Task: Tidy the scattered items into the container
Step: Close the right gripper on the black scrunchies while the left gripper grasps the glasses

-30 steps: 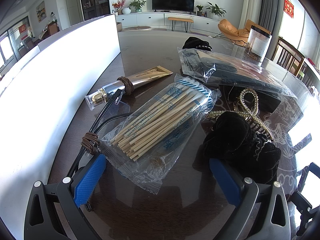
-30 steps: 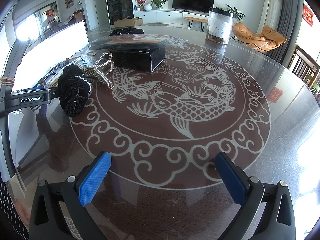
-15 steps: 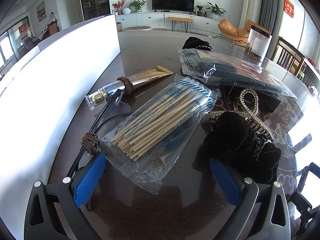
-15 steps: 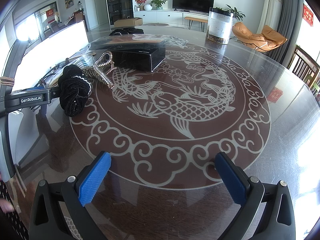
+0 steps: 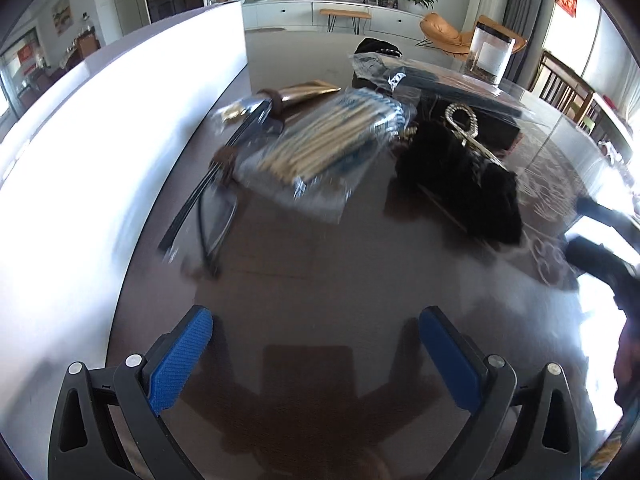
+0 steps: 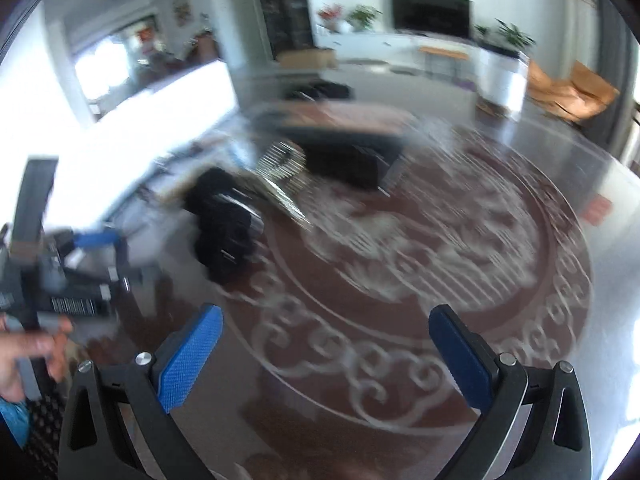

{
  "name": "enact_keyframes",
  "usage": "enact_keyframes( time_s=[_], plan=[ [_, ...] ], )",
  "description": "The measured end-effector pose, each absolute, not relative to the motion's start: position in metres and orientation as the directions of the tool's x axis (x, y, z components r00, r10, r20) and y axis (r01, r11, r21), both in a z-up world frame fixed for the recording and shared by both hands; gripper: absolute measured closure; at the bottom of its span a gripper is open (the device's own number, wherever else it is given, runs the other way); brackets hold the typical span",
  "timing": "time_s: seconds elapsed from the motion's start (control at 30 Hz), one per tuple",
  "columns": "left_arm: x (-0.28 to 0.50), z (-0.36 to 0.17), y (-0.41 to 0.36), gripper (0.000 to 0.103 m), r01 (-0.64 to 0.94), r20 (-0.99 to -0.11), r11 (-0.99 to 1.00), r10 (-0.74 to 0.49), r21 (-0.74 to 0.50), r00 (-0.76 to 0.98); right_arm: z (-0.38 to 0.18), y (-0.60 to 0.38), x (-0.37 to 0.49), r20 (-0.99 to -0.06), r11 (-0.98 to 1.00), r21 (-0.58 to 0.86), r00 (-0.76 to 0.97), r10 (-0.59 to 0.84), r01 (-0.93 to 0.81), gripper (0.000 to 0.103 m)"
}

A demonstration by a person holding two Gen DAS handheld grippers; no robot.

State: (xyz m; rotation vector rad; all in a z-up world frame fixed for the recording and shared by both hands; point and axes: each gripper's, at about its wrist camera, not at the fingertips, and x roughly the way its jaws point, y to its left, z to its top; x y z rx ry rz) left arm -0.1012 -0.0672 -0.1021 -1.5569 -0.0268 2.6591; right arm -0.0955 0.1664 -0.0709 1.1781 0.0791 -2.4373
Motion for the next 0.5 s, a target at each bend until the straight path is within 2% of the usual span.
enact_keyframes(
  time_s=[0.03, 0.1, 0.17, 0.3, 0.33, 0.37, 0.5],
  plan=[
    [-0.094, -0.101, -0.072, 0.000, -0.035, -0.873, -0.997, 0.075, -0.067, -0.483, -0.067, 0.155, -0.100, -0.754, -0.889, 0.132, -0.538, -0.378, 0.439, 0.000],
    [-0.084, -0.096, -0.082, 0.000, -0.009, -0.871, -0.995, 0.092, -0.101, -0.483, -0.064, 0.126, -0.114, -0.761, -0.859, 0.103, -0.516, -0.393, 0.502, 0.007],
    [-0.076, -0.090, -0.089, 0.000, 0.008, -0.863, -0.992, 0.104, -0.124, -0.495, -0.065, 0.097, -0.128, -0.769, -0.818, 0.109, -0.474, -0.429, 0.564, 0.027],
    [-0.067, -0.083, -0.096, 0.000, -0.010, -0.850, -0.994, 0.101, -0.112, -0.518, -0.085, 0.059, -0.148, -0.832, -0.797, 0.041, -0.421, -0.361, 0.602, 0.037],
    [-0.066, -0.082, -0.097, 0.000, -0.023, -0.849, -0.994, 0.104, -0.108, -0.518, -0.085, 0.057, -0.147, -0.828, -0.796, 0.021, -0.435, -0.353, 0.605, 0.050],
    [-0.067, -0.082, -0.097, 0.000, -0.035, -0.849, -0.994, 0.104, -0.100, -0.519, -0.083, 0.058, -0.146, -0.824, -0.790, 0.028, -0.434, -0.365, 0.612, 0.067],
    [-0.084, -0.073, -0.091, 0.000, -0.077, -0.841, -0.995, 0.099, -0.068, -0.532, -0.077, 0.080, -0.126, -0.810, -0.795, 0.041, -0.446, -0.381, 0.605, 0.067]
  ],
)
